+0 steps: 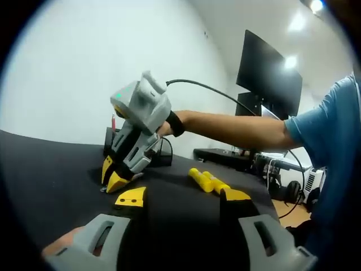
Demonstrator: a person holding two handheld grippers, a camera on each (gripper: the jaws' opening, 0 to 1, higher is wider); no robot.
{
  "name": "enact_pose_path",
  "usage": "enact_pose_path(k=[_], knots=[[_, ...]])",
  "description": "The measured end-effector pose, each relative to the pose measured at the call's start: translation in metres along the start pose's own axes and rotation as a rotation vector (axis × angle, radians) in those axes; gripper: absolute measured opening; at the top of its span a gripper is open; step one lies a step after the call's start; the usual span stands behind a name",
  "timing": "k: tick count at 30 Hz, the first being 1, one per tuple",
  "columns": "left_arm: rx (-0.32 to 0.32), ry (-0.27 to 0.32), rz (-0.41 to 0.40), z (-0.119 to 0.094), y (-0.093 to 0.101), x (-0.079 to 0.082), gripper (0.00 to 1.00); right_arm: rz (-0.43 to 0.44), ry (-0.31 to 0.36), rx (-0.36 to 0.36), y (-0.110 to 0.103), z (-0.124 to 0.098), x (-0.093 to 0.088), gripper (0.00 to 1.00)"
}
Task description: Pick up pens and glue sticks and place them into the holder.
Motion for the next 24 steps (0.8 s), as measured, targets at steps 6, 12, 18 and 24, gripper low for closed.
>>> enact_pose_path(k=[6, 12, 18, 24], knots=[[0.005, 0.002, -0.004, 0.000, -0.001, 0.000, 0.48, -0.001, 0.009, -0.007, -0.004, -0.008, 0.002, 0.05], [0.026, 0.021, -0.020, -0.001, -0.005, 0.003, 0.48, 0.026, 0.114, -0.078, -0.005, -0.042, 0.014, 0.04], [0.060, 0.034, -0.015, 0.000, -0.011, 0.005, 0.51, 0.078, 0.281, -0.120, -0.016, -0.083, 0.025, 0.04], [0.101, 0.058, -0.004, 0.000, -0.017, 0.009, 0.56, 0.148, 0.492, -0.132, -0.027, -0.117, 0.037, 0.04]])
Point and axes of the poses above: the point that each gripper's makers call its tool centre point, and the gripper's own axes: z roughly forward along the fingers, y roughly to its right, x roughly out of its top, the point moved 2 cm from there along -z, roughly backward along the fingers, and after that the axes turned 12 degrees about x, right-handed, at the moved point
